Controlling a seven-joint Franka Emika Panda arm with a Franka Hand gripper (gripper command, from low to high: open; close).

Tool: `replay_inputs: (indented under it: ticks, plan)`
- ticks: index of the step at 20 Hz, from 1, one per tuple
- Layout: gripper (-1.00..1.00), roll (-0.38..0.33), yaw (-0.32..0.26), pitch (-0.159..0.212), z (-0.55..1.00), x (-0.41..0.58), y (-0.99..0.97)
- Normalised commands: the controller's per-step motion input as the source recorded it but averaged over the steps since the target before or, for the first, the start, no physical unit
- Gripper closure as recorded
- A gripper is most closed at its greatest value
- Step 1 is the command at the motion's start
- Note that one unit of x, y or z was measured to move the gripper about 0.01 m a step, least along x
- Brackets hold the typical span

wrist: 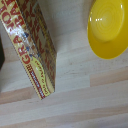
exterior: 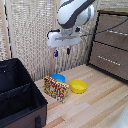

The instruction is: Kindly move your gripper toward the top drawer's handle. With caution, hold the handle robustly using your gripper and pull open the top drawer. Let the handle go. Relocate your gripper to the bowl placed in the background. Gently hold the bowl using your gripper. Bring the gripper and the bowl to the ajar drawer. Softly release the bowl into it.

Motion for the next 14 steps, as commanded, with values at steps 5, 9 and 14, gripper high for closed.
replay_inputs:
  ticks: [5,9,14]
  plan:
    - [-1.00,-0.181,0.125,0.000,0.59,0.135,-0.02]
    - [-1.00,-0.116,0.106,0.012,0.79,0.206,-0.03]
    - [-1.00,-0.166,0.110,0.007,0.60,0.184,-0.06]
